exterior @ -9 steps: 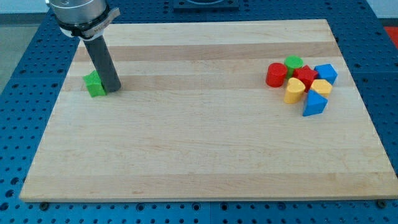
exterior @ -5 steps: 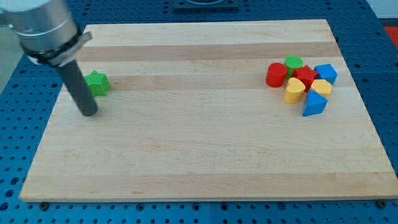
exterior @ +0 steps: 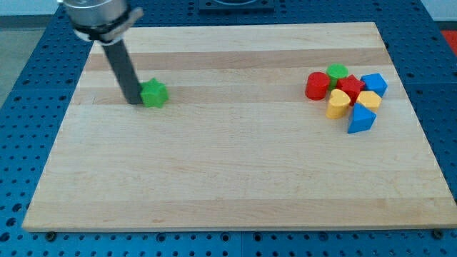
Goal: Move the green star towards the center of the board
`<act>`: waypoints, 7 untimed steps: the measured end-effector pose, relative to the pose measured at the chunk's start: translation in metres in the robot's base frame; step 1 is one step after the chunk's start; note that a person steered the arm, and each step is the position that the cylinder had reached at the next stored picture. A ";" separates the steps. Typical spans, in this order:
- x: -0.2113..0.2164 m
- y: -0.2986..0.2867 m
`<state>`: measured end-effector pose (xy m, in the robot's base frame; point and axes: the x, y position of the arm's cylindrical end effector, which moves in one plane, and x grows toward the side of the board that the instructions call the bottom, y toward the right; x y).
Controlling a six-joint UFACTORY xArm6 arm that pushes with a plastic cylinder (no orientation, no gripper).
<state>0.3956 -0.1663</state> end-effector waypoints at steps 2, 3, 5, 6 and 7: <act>-0.008 0.066; -0.009 0.084; -0.041 0.054; -0.091 0.056; -0.110 0.123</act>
